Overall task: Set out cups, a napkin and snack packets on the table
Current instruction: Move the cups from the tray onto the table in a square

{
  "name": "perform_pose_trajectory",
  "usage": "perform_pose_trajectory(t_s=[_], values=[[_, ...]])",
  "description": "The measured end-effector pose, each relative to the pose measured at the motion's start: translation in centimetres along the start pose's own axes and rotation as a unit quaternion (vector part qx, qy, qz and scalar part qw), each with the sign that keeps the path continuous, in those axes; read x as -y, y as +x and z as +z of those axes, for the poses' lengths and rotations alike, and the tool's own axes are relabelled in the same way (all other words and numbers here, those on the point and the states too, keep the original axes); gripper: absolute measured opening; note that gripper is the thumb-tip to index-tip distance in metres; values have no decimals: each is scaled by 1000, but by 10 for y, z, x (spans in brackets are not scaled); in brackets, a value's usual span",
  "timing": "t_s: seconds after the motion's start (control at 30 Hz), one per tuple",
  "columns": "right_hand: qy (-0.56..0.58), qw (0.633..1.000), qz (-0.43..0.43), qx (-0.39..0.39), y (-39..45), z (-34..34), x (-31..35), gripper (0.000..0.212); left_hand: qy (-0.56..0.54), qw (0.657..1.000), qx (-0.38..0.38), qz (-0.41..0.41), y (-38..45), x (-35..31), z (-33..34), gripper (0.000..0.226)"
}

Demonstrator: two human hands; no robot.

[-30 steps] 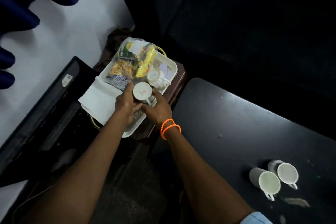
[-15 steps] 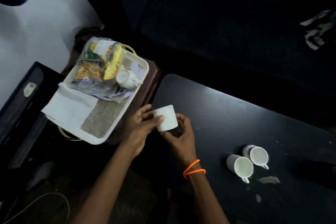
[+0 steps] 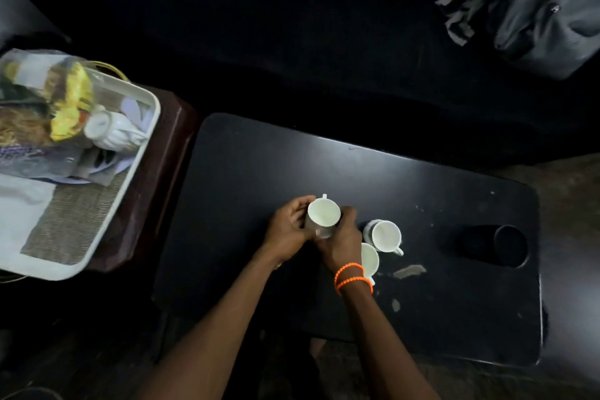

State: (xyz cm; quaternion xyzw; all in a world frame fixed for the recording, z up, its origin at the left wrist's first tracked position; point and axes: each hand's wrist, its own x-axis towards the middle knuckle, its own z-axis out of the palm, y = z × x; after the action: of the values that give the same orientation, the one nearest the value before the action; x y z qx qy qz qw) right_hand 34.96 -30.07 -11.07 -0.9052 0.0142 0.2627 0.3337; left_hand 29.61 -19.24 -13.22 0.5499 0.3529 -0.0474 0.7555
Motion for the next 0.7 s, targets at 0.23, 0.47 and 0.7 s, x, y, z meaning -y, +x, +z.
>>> perform_pose_trajectory(t_s=[0.23,0.47,0.7], values=[[-53,998,12,-26,-14,-2,-3,42,87,996,3,22,1,6,7,65],[-122,987,-38,-96,-22,-8,25,57,66,976,-207,25,-4,-10,-52,57],[-51,984,-157,73,-33,58,104,55,101,863,-476,137,-39,-54,-181,37]])
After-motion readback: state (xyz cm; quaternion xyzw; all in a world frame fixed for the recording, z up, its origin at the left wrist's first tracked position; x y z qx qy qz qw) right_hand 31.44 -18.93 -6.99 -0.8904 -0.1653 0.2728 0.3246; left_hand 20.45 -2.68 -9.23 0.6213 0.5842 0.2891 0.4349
